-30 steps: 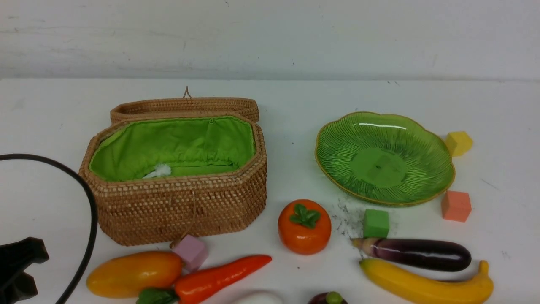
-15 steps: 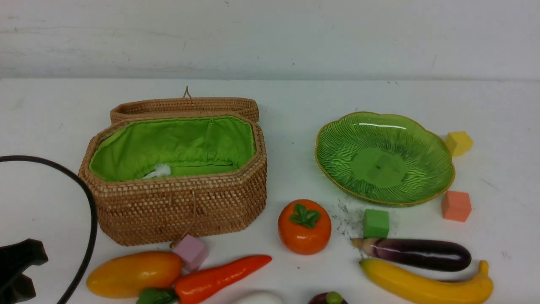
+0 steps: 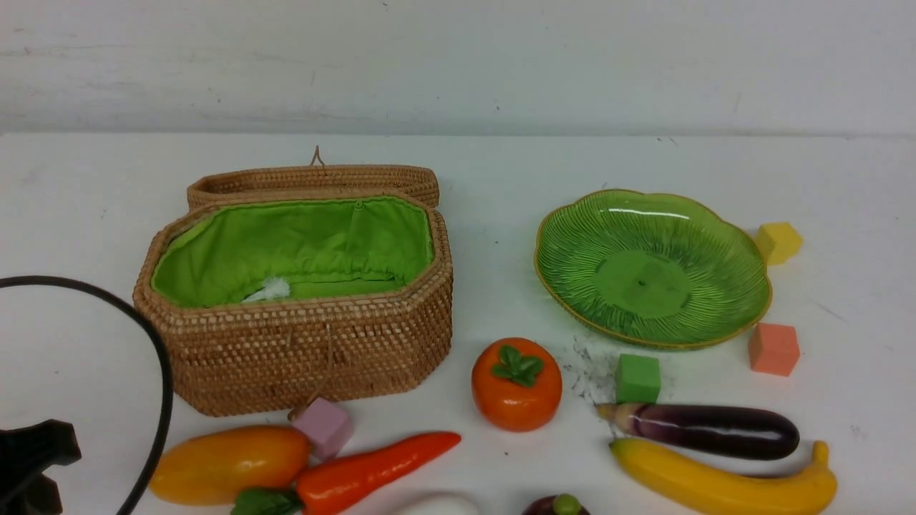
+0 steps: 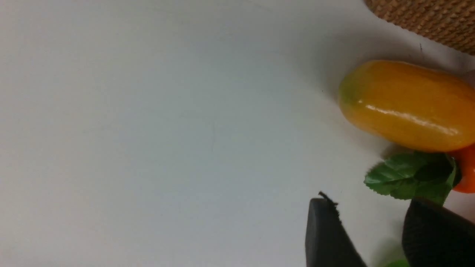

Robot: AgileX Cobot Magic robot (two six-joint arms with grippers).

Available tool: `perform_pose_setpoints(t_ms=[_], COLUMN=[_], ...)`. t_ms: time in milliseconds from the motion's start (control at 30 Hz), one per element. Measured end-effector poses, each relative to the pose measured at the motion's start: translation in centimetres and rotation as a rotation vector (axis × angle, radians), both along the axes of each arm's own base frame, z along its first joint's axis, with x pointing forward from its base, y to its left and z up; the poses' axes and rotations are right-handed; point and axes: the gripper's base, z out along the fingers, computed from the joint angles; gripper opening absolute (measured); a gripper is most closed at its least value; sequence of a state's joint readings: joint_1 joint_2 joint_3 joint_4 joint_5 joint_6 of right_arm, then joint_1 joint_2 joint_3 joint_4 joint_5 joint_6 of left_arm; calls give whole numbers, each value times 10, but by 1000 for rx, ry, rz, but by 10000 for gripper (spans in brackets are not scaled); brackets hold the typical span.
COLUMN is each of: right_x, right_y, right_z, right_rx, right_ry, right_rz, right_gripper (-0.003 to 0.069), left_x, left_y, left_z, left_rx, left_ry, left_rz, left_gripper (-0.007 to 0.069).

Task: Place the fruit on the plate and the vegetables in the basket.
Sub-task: Take a daikon with your left arm and place it on the basket on the left.

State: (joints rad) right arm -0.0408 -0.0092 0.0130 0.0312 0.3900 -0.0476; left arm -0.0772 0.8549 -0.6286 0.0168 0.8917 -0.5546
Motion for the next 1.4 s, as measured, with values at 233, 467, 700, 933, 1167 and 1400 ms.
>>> perform_pose_setpoints(t_ms=[233,467,700,933,1167,1400], right_x=[0,0,0,0,0,0], right_y=[0,0,0,0,0,0], right_z=[0,0,0,0,0,0], right_rx=[0,0,0,0,0,0], right_ry=[0,0,0,0,0,0], right_rz=[0,0,0,0,0,0], right_gripper=[242,242,242,242,242,242], left_x=[2,20,73,107,95,66], left_y=[-1,-7,-23,-29,-84,-156], left_z=[1,6,6,-7,0,-16], left_rx=[-7,120,-43,-33,14,115], left_ry=[-20,-32,81,170,168,186], left_rz=[-15,-306,-305,-389,-737,-1060], left_gripper=[542,615,572,570,570,570])
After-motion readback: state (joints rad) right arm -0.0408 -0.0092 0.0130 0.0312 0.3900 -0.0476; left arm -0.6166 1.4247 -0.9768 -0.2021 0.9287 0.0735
